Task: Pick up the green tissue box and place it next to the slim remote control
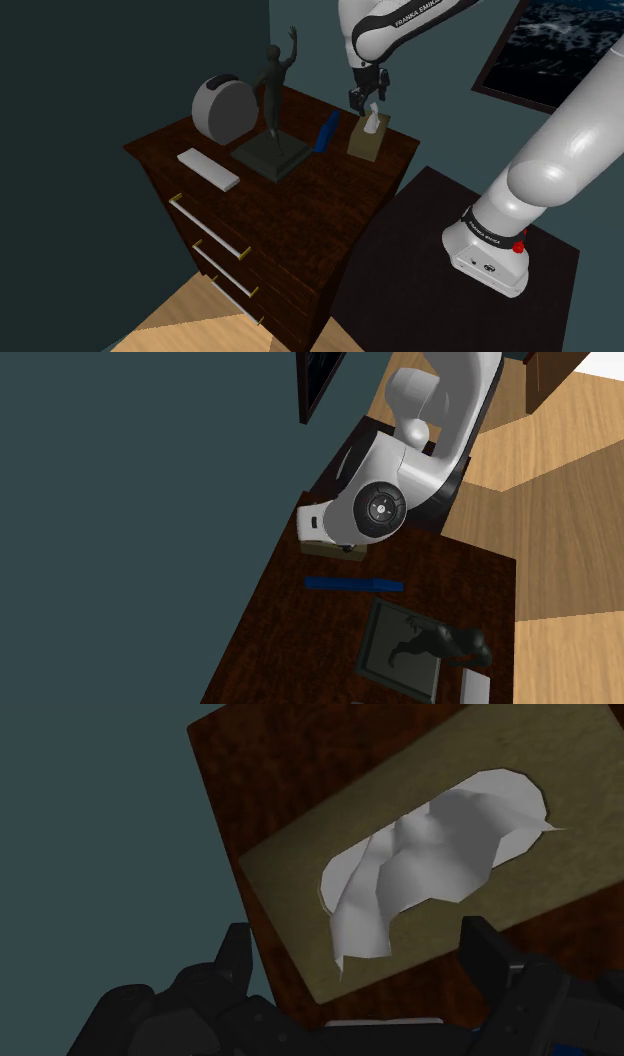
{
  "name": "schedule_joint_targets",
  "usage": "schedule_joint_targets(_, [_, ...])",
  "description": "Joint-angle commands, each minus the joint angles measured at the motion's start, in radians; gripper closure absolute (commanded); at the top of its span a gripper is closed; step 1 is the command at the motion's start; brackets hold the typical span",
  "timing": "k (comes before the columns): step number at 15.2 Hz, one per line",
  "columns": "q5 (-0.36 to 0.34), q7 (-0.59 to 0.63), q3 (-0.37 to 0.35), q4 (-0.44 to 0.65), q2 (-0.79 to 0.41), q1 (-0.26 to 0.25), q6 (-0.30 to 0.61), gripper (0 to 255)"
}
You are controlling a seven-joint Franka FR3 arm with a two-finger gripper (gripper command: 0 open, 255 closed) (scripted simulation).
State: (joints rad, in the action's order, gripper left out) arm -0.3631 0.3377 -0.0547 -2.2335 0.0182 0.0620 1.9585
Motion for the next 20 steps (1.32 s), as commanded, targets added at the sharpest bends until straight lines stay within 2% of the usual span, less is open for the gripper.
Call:
schedule_joint_targets(1, [-0.003,0.001,0.002,-0.007,-0.003,0.002,0.011,0])
schedule_joint_targets(7, [-0.003,0.001,0.002,-0.007,-0.003,0.002,0.011,0])
schedule_joint_targets(8, [-0.003,0.001,0.002,-0.007,-0.003,0.002,0.011,255])
schedule_joint_targets(17, [-0.003,0.001,0.002,-0.007,-0.003,0.002,0.011,255])
schedule_joint_targets(20, [0.005,-0.013,0.001,0.011,0.018,0.000,-0.026,255])
